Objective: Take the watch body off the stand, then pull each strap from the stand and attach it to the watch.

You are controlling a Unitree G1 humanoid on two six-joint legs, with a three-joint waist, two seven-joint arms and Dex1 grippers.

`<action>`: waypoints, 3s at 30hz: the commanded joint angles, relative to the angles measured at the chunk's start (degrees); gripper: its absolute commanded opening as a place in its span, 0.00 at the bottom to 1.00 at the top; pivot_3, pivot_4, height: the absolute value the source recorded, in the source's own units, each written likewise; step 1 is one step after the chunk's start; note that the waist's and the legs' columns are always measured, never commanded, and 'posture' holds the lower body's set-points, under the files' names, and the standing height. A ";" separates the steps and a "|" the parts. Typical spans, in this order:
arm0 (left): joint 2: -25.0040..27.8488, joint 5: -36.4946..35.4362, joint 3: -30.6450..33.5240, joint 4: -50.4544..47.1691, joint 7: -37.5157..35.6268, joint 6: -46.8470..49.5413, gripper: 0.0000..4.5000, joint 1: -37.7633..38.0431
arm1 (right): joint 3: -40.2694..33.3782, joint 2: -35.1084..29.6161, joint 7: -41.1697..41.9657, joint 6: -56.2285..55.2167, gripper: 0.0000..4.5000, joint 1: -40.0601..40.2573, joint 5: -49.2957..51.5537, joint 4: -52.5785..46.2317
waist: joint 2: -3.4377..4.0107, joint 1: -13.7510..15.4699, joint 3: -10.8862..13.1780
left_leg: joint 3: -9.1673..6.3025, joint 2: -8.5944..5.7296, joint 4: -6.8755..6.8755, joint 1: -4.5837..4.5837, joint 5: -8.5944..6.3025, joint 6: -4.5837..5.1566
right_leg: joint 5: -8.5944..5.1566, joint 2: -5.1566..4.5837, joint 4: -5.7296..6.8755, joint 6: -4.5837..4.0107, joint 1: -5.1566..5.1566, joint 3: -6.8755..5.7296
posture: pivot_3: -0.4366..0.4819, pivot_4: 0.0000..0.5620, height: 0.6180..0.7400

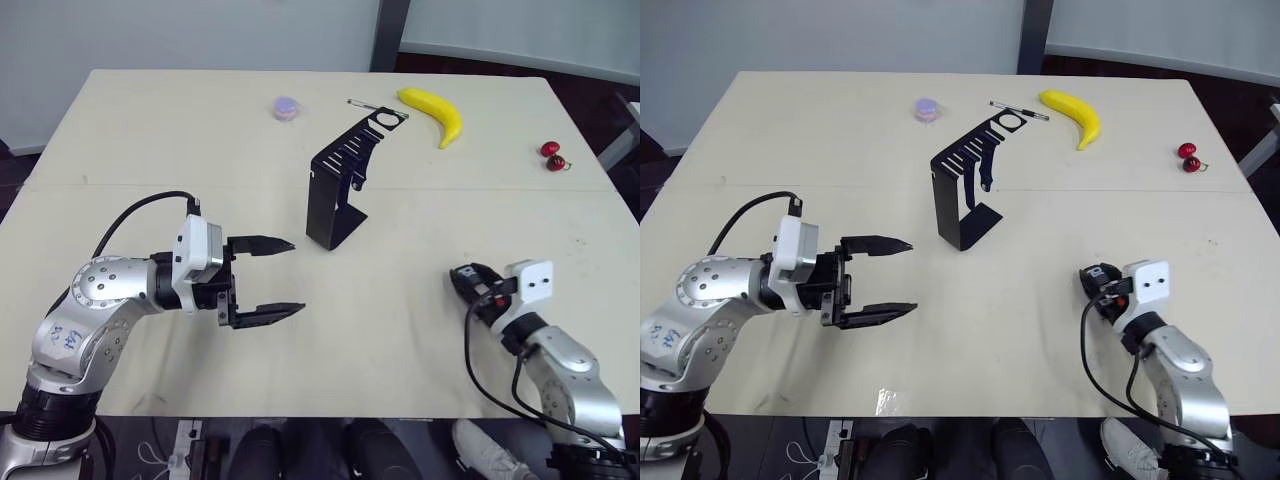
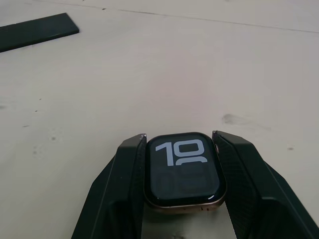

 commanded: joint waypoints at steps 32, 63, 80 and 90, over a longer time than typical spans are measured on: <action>-4.42 13.60 23.45 -3.18 14.81 -11.37 1.00 31.54 | -18.09 -24.85 35.14 -26.05 1.00 5.03 3.40 21.76 | -0.14 0.52 0.01 | 0.08 0.01 -0.17 1.33 -0.10 0.17 | 0.00 -0.13 -1.30 0.03 1.70 0.38 | 0.48 0.27 1.00; -40.23 38.69 -16.62 6.33 51.61 -7.28 1.00 3.44 | -1.72 -13.56 35.26 -10.79 1.00 -4.53 13.09 1.26 | 0.08 2.08 -0.13 | 0.24 0.00 -0.13 1.57 -0.19 0.32 | 0.14 -0.01 -1.34 0.28 2.01 0.83 | 0.48 0.27 1.00; -42.02 40.53 -11.76 14.69 55.47 -10.93 1.00 -2.71 | -0.28 -11.44 32.15 -8.73 1.00 -3.99 12.54 -2.33 | 0.08 2.92 -0.13 | 0.25 0.00 -0.17 1.57 -0.19 0.32 | 0.14 -0.01 -1.35 0.29 1.97 0.83 | 0.48 0.27 1.00; -41.05 40.51 -11.36 16.24 53.91 -12.59 1.00 -4.39 | 0.12 -11.35 31.33 -8.65 1.00 -4.37 12.43 -2.35 | 0.08 3.26 -0.13 | 0.26 -0.01 -0.17 1.56 -0.19 0.32 | 0.14 -0.06 -1.36 0.30 1.97 0.79 | 0.48 0.27 1.00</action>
